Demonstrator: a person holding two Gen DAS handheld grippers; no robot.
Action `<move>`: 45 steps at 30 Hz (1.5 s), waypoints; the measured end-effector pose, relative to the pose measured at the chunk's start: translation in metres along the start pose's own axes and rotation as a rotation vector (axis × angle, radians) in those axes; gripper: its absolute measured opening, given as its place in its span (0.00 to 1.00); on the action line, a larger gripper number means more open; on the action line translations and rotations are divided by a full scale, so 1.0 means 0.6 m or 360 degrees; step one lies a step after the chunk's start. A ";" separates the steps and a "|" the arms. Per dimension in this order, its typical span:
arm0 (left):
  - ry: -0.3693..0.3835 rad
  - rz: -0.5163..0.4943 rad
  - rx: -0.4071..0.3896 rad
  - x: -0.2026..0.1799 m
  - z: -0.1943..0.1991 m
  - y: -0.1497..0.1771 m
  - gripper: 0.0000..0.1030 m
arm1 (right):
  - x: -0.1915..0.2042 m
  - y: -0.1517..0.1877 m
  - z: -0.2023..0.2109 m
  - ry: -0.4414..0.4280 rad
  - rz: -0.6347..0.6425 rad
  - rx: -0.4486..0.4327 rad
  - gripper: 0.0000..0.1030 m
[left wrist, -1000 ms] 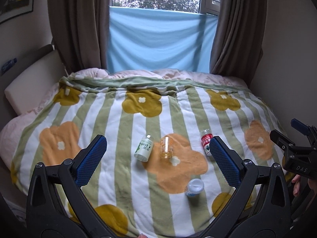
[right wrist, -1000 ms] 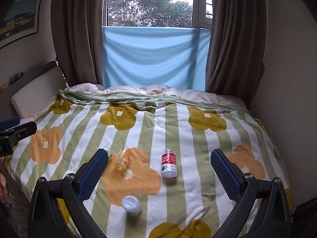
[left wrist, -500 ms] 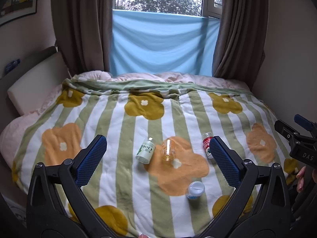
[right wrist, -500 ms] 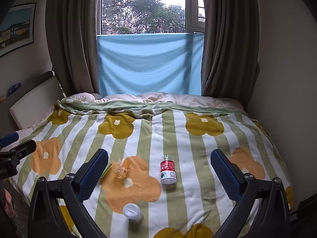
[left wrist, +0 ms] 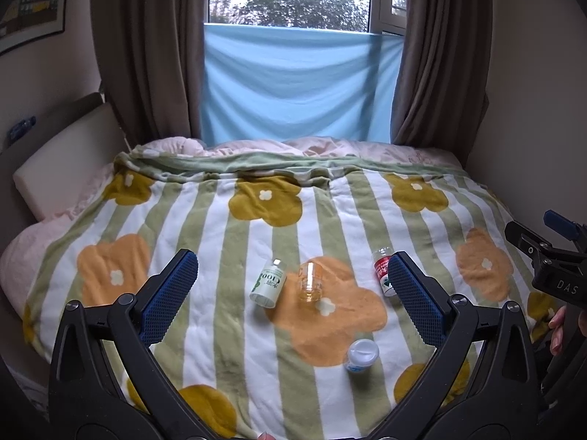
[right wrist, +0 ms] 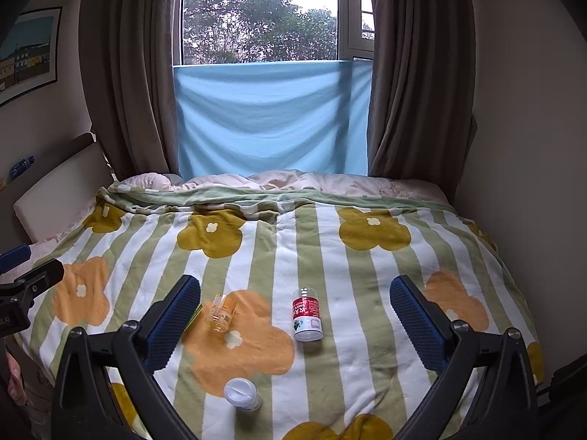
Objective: Flip cup upside down
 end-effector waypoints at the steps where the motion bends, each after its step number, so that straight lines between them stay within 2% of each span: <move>1: 0.0000 -0.0001 -0.0001 0.000 0.000 0.000 1.00 | 0.000 0.000 -0.001 0.0002 0.0002 0.0004 1.00; 24: -0.0017 0.0007 -0.0017 0.013 0.006 -0.003 1.00 | 0.003 0.002 -0.003 0.0000 0.0001 0.0008 1.00; 45: -0.0041 -0.0035 -0.0067 0.003 0.017 -0.002 1.00 | 0.009 0.002 0.007 0.0001 0.0008 -0.0049 1.00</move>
Point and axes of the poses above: each gripper's, at about its wrist camera, not at the fingertips, and z roughly against the way its jaws point, x to its left, y to its underside, the point moved 3 cm from there along -z, roughly the way its jaws point, and after that the axes turned 6 degrees about y, right-handed, at the moved point
